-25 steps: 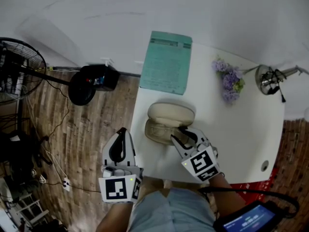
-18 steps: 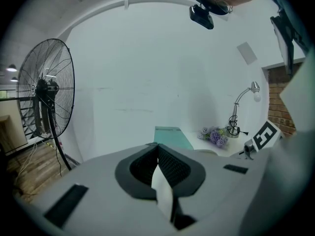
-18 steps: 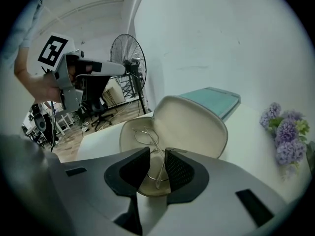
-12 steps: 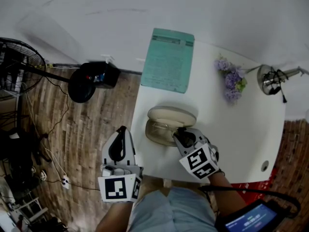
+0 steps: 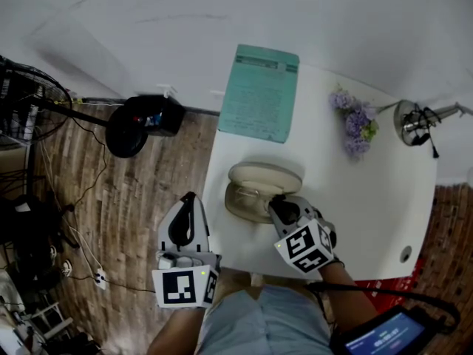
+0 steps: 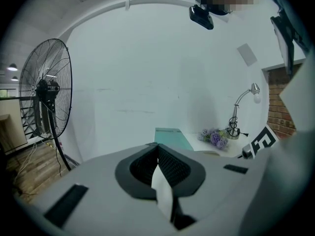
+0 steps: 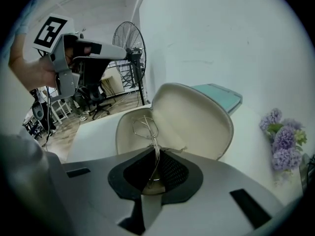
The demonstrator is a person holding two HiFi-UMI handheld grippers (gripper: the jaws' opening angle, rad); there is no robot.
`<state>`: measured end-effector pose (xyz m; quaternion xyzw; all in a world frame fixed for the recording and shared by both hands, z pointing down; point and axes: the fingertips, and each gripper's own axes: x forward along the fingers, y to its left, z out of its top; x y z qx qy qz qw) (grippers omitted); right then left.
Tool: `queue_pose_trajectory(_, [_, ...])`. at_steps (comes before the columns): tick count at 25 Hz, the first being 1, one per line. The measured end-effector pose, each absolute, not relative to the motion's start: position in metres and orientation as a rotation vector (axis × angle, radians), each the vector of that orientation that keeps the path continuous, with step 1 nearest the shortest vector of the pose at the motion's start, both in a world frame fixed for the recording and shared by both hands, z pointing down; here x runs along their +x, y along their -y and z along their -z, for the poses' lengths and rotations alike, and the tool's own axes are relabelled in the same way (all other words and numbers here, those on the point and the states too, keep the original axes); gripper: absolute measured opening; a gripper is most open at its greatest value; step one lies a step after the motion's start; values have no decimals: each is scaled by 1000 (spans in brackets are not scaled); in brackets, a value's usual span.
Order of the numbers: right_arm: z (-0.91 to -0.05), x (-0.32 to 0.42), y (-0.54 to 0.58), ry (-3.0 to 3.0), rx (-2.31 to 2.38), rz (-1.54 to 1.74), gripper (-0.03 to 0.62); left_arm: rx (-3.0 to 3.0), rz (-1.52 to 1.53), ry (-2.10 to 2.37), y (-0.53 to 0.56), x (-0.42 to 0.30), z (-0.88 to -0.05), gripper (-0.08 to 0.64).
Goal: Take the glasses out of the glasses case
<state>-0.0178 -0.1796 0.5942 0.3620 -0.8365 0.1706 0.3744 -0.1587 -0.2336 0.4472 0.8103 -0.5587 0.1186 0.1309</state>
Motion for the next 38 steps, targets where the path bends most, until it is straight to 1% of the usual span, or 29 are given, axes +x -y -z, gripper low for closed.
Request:
queue_pose_trajectory(23, [-574, -11, 192, 2200, 1045, -408, 29, 2398, -292, 1649, 238, -155, -428, 6])
queue_pose_trajectory(32, [-540, -8, 206, 2225, 1135, -344, 29, 2429, -255, 1661, 239, -154, -406, 6])
queue_pose_trajectory(38, [-501, -2, 222, 2276, 1234, -291, 29, 2464, -225, 1665, 241, -147, -391, 6])
